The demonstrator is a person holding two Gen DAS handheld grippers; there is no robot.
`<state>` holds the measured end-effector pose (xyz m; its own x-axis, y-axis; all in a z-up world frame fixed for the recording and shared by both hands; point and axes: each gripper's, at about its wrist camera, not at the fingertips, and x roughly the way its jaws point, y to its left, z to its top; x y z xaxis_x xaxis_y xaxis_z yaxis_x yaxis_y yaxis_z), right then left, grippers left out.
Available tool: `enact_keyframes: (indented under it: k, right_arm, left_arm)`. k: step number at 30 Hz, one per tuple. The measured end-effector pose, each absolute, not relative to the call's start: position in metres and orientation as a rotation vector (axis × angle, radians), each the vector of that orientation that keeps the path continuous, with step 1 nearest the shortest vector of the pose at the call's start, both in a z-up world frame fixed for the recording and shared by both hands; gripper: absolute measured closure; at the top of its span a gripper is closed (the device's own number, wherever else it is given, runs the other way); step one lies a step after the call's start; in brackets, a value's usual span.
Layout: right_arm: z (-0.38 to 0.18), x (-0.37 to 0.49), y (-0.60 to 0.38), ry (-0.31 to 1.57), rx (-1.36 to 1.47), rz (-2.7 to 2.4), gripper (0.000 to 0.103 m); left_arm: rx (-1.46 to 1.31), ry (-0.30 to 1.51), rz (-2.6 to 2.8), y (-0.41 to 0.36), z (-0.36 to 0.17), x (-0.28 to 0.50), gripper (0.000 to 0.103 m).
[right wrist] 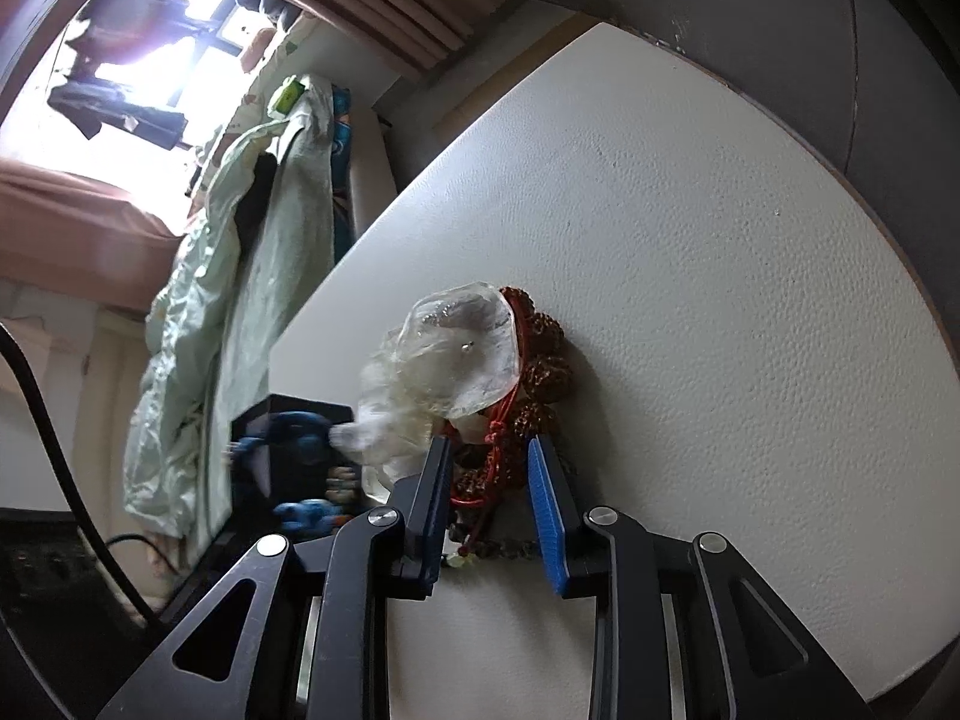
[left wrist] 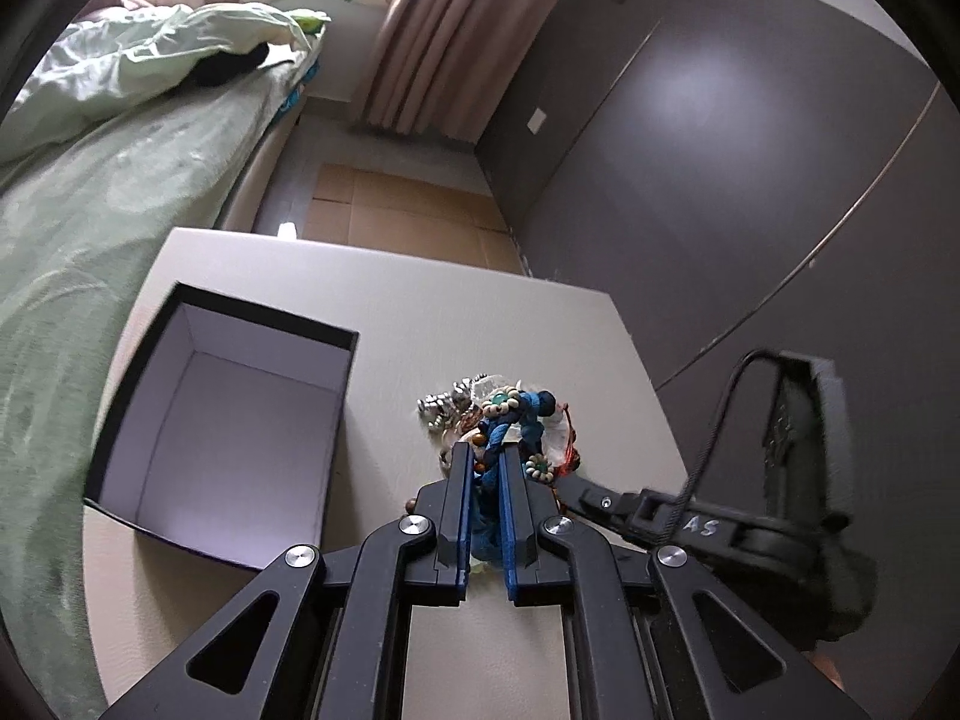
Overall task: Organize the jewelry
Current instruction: 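Carry the blue bracelet with the left gripper into the black box and release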
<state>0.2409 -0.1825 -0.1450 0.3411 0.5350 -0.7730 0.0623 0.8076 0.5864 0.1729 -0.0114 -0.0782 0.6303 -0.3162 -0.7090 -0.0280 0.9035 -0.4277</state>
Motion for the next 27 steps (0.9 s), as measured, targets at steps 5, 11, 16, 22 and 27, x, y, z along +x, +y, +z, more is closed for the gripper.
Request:
enact_keyframes:
  k: [5, 11, 16, 22, 27]
  right_arm:
    - [-0.142, 0.237, -0.189, 1.179, 0.592, 0.331, 0.098]
    - [-0.13, 0.229, -0.2, 1.116, 0.631, 0.362, 0.098]
    - [-0.106, 0.22, -0.206, 1.029, 0.653, 0.428, 0.098]
    - [-0.081, 0.208, -0.203, 0.933, 0.648, 0.474, 0.098]
    - [-0.07, 0.204, -0.192, 0.877, 0.664, 0.52, 0.098]
  left_arm:
    - [-0.429, 0.865, -0.172, -0.006, -0.072, 0.168, 0.095]
    - [-0.446, 0.835, -0.163, 0.005, -0.065, 0.16, 0.095]
    - [-0.478, 0.78, -0.146, 0.023, -0.053, 0.149, 0.095]
    - [-0.513, 0.733, -0.131, 0.043, -0.043, 0.138, 0.095]
    - [-0.517, 0.725, -0.117, 0.052, -0.041, 0.134, 0.095]
